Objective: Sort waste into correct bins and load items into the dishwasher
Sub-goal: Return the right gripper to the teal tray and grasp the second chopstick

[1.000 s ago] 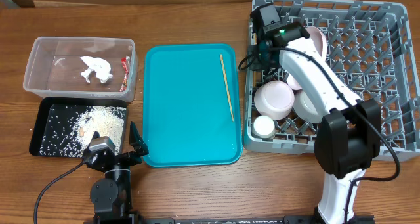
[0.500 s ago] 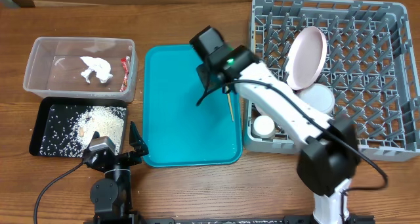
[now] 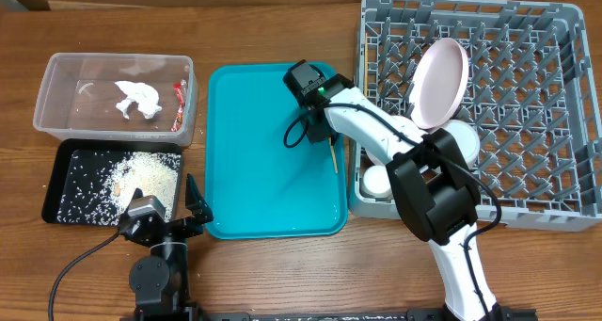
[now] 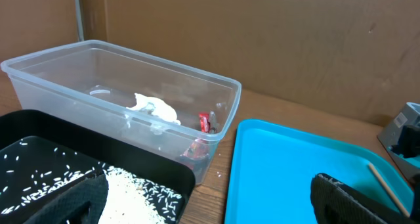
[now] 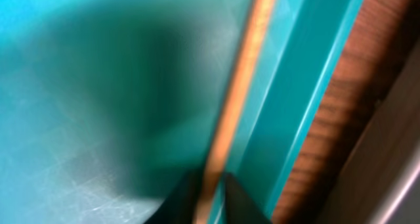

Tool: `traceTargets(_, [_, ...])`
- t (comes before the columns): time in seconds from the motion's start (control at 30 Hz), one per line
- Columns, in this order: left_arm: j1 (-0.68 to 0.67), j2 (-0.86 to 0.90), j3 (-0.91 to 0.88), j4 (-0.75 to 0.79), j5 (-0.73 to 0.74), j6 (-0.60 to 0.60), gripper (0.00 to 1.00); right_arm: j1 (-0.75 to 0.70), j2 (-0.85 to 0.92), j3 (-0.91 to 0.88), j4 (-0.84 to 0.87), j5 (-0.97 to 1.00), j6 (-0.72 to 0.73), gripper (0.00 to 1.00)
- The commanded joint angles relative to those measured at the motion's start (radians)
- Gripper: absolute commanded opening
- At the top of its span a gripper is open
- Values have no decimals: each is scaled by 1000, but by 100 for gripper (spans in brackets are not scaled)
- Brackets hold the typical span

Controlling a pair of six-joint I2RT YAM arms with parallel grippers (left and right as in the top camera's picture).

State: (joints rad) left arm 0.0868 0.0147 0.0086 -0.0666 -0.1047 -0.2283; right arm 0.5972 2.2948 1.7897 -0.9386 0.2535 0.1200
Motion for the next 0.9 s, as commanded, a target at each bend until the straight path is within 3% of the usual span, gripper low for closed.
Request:
traceTargets(0.0, [6, -10, -4, 2, -2, 12, 100, 5, 37, -5, -19, -119, -43, 6])
traceTargets(0.33, [6, -10, -4, 1, -2, 12, 100, 35, -33, 208, -229, -142, -42, 4])
traceTargets(0.57, [6, -10, -4, 1, -2, 12, 100, -39, -162, 375, -239, -108, -38, 4])
traceTargets(0.67, [6, -10, -4, 1, -2, 12, 100, -86, -168, 372, -243, -195, -39, 4])
traceTargets(0.7, [6, -10, -4, 1, -2, 12, 100, -95, -158, 365, -251, -225, -39, 7])
traceTargets(0.77, [6, -10, -4, 1, -2, 12, 100, -103, -141, 336, -269, -272, -39, 30])
traceTargets(0.87, [6, -10, -4, 1, -2, 12, 100, -94, -130, 256, -247, -274, -39, 38])
